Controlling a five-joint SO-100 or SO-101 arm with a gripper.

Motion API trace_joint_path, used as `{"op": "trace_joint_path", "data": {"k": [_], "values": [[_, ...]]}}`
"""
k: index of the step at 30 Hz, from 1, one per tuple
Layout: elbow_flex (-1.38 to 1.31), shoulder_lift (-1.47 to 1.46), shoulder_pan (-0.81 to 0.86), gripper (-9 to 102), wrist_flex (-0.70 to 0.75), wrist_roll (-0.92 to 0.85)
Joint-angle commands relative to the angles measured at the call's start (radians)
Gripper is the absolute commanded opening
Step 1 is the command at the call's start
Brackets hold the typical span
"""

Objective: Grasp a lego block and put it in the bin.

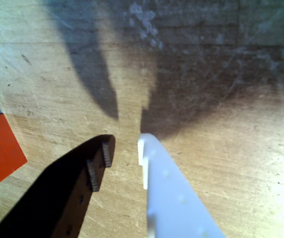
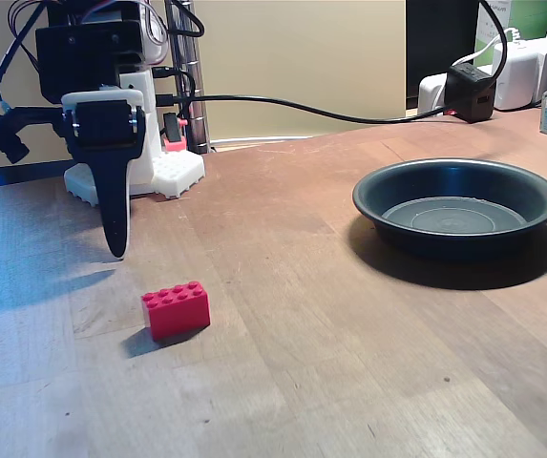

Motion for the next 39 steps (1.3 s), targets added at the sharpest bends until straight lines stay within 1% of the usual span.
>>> {"op": "trace_joint_path", "data": {"k": [1,39], "values": [[-0.005,0.005,-0.003,0,-0.006,-0.006],[-0.018,0.006,-0.005,0,-0.011,-0.006]]}}
